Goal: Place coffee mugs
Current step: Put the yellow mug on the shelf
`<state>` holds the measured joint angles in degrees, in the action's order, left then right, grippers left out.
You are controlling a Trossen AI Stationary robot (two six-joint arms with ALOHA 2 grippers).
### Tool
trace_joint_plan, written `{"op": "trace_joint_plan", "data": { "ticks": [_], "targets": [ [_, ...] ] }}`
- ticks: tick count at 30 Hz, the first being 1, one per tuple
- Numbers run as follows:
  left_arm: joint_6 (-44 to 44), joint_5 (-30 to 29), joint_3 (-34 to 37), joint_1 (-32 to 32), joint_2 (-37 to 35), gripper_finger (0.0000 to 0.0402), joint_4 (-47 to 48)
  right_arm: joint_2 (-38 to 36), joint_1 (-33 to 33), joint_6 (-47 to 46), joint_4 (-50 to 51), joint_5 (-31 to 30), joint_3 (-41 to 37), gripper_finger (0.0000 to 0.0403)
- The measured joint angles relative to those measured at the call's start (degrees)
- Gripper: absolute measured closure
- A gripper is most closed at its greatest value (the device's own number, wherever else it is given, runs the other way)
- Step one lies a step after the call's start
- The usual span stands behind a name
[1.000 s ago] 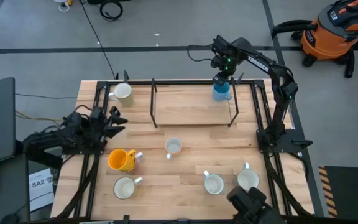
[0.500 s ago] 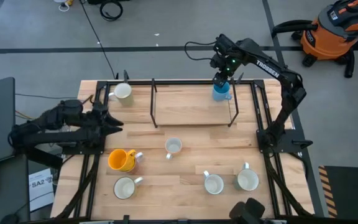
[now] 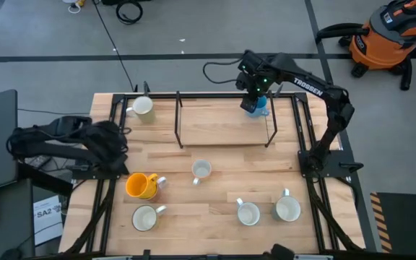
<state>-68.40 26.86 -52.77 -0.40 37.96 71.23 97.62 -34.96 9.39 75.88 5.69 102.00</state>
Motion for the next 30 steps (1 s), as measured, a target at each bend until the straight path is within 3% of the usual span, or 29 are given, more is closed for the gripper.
{"op": "trace_joint_plan", "data": {
  "ticks": [11, 17, 22, 30],
  "targets": [
    [-22.0, -0.1, 0.0, -11.6, 5.7, 0.0230, 0.5, 0.0, 1.8, 0.8, 0.0, 0.0, 0.0, 0.0260],
    [-30.7, -5.4, 0.0, -18.0, 9.2, 0.0230, -0.5, 0.0, 2.5, 1.0, -0.3, -0.1, 0.0, 0.0260],
    [-34.7, -9.2, 0.0, -21.5, 12.5, 0.0230, -1.5, 0.0, 2.8, 1.3, -0.5, -0.1, 0.0, 0.0260],
    [-36.0, -9.8, 0.0, -25.2, 18.2, 0.0230, -3.3, 0.1, 2.9, 1.3, -0.4, -0.3, 0.0, 0.0260]
  ]
}}
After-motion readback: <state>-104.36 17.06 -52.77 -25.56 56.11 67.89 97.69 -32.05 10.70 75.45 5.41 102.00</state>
